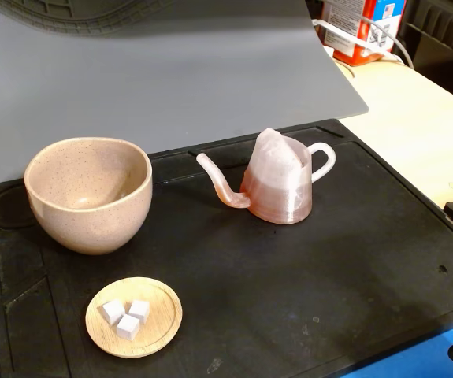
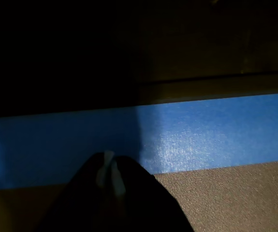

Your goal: Pick up a kettle and pour liquid into a cup.

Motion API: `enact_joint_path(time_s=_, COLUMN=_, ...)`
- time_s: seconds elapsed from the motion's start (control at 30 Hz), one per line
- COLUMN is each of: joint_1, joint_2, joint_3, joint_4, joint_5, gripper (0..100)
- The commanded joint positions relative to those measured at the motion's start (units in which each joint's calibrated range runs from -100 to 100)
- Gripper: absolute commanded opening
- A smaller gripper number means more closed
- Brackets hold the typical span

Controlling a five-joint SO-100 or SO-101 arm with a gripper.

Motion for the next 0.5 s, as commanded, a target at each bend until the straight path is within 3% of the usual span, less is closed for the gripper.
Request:
enact_joint_path(time_s=0.0, joint_1=-0.12, joint_2=-0.35, joint_3=-0.08, joint_4=0.22, joint_5=-0.02, gripper=1)
enact_joint_path(time_s=0.47, joint_1=-0.43, joint_2=-0.35, joint_3=-0.08, joint_4=0.22, joint_5=-0.02, gripper=1)
